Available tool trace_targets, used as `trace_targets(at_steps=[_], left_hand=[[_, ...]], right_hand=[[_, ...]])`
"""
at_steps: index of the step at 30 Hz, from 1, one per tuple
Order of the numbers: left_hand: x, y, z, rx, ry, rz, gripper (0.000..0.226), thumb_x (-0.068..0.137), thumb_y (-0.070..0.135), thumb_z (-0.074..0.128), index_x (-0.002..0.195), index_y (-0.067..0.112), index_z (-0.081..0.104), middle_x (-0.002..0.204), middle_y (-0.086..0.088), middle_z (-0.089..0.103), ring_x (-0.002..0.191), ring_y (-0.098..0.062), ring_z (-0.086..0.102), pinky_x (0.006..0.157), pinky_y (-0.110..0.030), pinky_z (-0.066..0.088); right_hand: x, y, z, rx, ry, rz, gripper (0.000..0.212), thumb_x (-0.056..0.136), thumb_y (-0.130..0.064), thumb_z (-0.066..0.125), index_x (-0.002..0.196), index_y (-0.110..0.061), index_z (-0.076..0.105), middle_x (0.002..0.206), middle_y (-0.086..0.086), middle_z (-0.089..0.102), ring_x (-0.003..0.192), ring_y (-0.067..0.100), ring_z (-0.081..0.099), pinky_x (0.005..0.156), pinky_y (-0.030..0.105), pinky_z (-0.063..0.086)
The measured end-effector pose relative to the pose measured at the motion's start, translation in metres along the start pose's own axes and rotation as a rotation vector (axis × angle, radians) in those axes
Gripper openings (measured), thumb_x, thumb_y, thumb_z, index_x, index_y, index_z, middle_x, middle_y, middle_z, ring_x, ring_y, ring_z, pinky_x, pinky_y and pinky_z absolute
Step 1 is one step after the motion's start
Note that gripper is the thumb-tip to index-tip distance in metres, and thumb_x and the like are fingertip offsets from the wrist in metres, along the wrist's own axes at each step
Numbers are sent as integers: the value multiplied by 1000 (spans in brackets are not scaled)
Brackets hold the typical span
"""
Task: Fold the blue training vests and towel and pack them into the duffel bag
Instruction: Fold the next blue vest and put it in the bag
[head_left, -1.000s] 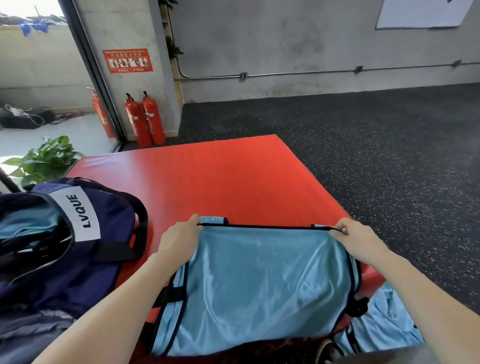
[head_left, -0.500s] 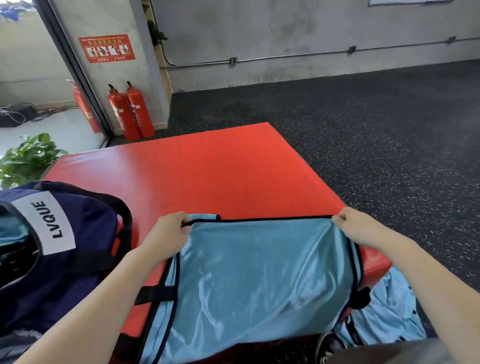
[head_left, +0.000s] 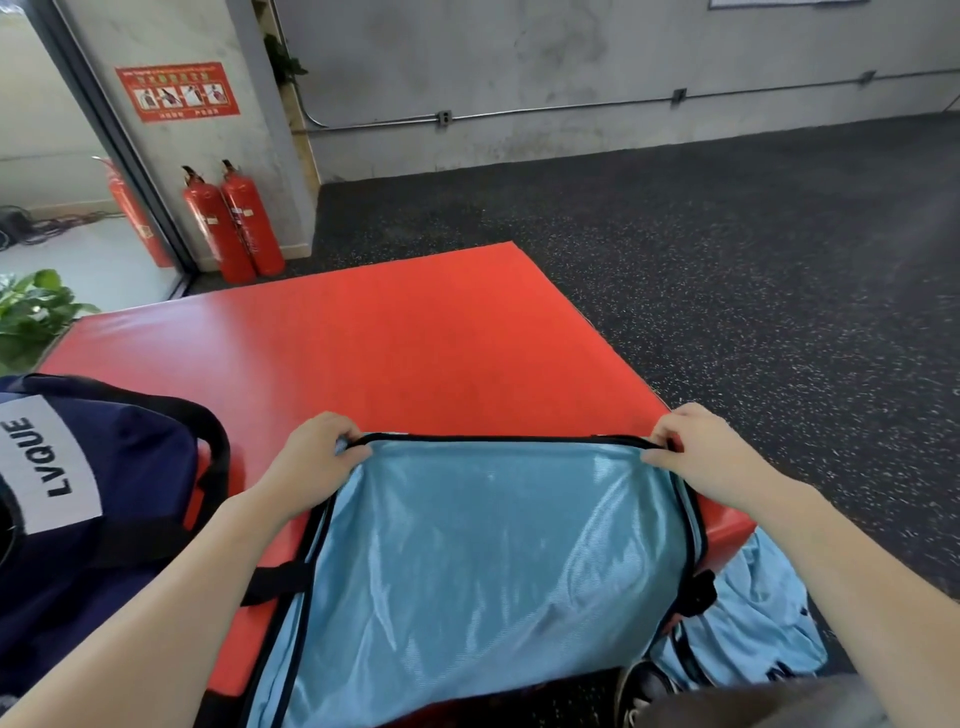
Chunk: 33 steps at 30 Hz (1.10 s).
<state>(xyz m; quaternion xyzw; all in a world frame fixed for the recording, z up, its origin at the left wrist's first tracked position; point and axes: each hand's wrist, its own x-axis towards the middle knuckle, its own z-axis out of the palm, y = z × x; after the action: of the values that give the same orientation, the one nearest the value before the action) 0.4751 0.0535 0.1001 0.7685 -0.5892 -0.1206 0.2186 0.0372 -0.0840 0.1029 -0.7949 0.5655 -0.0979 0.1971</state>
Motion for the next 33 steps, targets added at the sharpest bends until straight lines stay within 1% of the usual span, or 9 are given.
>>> trace_targets(at_steps=[2, 6, 9, 12, 16, 19, 24, 29, 33], left_hand=[[1, 0, 0, 4, -4, -18, 13, 92, 26, 69, 80, 28, 63, 91, 8, 61, 83, -6, 53, 71, -26, 36], [0, -2, -1, -1, -9, -78, 11, 90, 31, 70, 81, 32, 65, 91, 11, 64, 83, -4, 55, 69, -25, 38], [-2, -1, -5, -20, 47, -88, 11, 89, 32, 72, 78, 32, 69, 85, 13, 66, 79, -3, 56, 65, -20, 37], [-4, 1, -13, -76, 121, -121, 9, 89, 29, 73, 80, 26, 72, 78, 12, 65, 76, -5, 57, 63, -23, 38], [-4, -9, -24, -103, 179, -170, 4, 89, 25, 73, 85, 24, 73, 72, 17, 59, 71, -8, 54, 71, -31, 37], [-2, -19, -33, -102, 243, -172, 7, 90, 19, 70, 87, 26, 70, 69, 18, 54, 67, -3, 49, 73, -30, 35], [0, -37, -45, -117, 349, -257, 15, 93, 16, 65, 102, 24, 74, 78, 11, 61, 69, -3, 52, 66, -22, 36], [6, -47, -51, -248, 472, -300, 15, 92, 17, 67, 104, 23, 75, 91, 8, 70, 77, -5, 61, 66, -13, 40], [11, -49, -46, -273, 462, -332, 23, 92, 11, 63, 108, 23, 73, 97, 6, 70, 87, -14, 64, 65, -4, 39]], right_hand=[[1, 2, 1, -7, -7, -25, 21, 86, -35, 76, 76, -31, 58, 99, -10, 53, 91, 13, 55, 81, 33, 45], [1, -1, -2, 34, 14, -59, 21, 85, -27, 78, 74, -25, 60, 83, -7, 59, 74, 7, 53, 63, 21, 35], [2, -5, -1, 53, 6, -46, 18, 85, -29, 78, 77, -25, 63, 73, -4, 62, 66, 13, 55, 59, 26, 41], [7, -11, -2, 96, 26, -47, 15, 86, -32, 77, 80, -26, 65, 74, -1, 64, 68, 19, 58, 63, 32, 44], [27, -26, -5, 214, 94, -62, 9, 88, -25, 76, 86, -26, 67, 92, -6, 67, 80, 5, 55, 68, 20, 38], [49, -45, -2, 251, 117, -79, 8, 92, -19, 71, 96, -26, 70, 101, -5, 66, 92, 13, 57, 77, 27, 36], [86, -83, 10, 305, 196, -127, 18, 92, -9, 67, 101, -24, 72, 104, -6, 68, 99, 15, 57, 85, 26, 36], [112, -111, 22, 338, 285, -137, 20, 91, -10, 66, 95, -29, 69, 90, -13, 63, 92, 14, 57, 80, 25, 35], [121, -116, 35, 341, 275, -131, 24, 93, -13, 67, 115, -21, 67, 112, -3, 67, 108, 19, 61, 90, 25, 39]])
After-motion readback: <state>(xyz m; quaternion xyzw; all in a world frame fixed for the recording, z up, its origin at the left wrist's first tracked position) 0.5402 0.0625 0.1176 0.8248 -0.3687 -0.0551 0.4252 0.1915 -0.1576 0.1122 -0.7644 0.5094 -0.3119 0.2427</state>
